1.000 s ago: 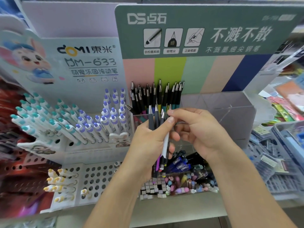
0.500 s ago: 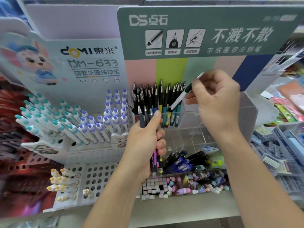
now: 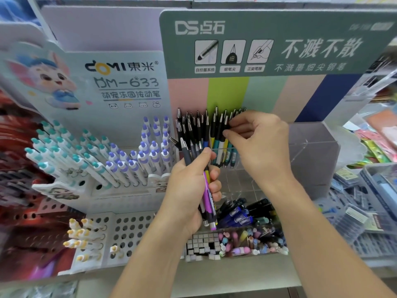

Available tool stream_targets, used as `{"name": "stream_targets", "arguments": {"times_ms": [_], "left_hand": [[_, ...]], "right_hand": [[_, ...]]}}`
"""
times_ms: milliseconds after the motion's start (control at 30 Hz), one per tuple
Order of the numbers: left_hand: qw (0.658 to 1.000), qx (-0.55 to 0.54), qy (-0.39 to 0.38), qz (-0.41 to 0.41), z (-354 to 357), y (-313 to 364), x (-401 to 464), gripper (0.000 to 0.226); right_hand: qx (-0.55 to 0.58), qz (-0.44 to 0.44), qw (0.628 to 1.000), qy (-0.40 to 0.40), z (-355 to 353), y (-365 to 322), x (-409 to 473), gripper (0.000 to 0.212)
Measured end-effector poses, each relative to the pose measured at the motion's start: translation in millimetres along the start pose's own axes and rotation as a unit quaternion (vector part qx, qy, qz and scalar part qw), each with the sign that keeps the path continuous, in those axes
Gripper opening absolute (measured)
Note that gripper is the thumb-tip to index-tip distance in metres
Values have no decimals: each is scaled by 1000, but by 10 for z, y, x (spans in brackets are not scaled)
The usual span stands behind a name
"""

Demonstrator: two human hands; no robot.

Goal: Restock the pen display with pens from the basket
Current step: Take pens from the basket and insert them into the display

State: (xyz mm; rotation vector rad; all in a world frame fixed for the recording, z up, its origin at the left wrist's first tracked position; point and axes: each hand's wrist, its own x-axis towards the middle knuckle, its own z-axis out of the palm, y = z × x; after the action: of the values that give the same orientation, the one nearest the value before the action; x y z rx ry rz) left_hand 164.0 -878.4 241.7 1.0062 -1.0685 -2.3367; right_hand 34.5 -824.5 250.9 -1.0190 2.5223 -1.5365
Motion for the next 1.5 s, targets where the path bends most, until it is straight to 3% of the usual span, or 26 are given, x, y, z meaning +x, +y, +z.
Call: {"name": "stream_targets", "arguments": {"times_ms": [133,267,333,467,567,633,733,867,933,1033,1133,1500], "left_hand": [[999,33,-13,19,16,-3,4,25],[983,172,-37,59,62,-33,14,13],[974,210,-48,69,103,-54,17,5],[974,209,-53,66,159,-58,28,9],[982,171,-66,43,159,-51,17,19],[983,165,-75,35,158,-48,2,24],[981,179,-74,30,161,-36,-24,33],[984,174,-30,-18,76,16,-27,45],[993,110,-5,-48,11,28,-21,36],[998,24,-7,-50,-34,22,-23,23],[999,29,-8,-17,-33,4,-36,23],[997,76,-9,5,-12,21,-57,29]], "right_hand": [[8,5,1000,26,-134,-145,-174,11],[138,143,969,-149,-229,-214,-334,17],[164,171,959,-155,-212,-163,-350,14],[220,263,925,-162,-229,-67,-296,14],[314,326,873,-180,-273,-31,-253,29],[368,330,852,-175,-299,-40,-238,33],[413,300,848,-144,-326,-62,-240,24],[494,254,831,-31,-440,-46,-131,10],[499,196,843,49,-512,-8,-38,5],[378,89,914,115,-504,60,62,8],[283,41,954,90,-347,54,78,13],[123,12,992,2,-29,45,65,15]]}}
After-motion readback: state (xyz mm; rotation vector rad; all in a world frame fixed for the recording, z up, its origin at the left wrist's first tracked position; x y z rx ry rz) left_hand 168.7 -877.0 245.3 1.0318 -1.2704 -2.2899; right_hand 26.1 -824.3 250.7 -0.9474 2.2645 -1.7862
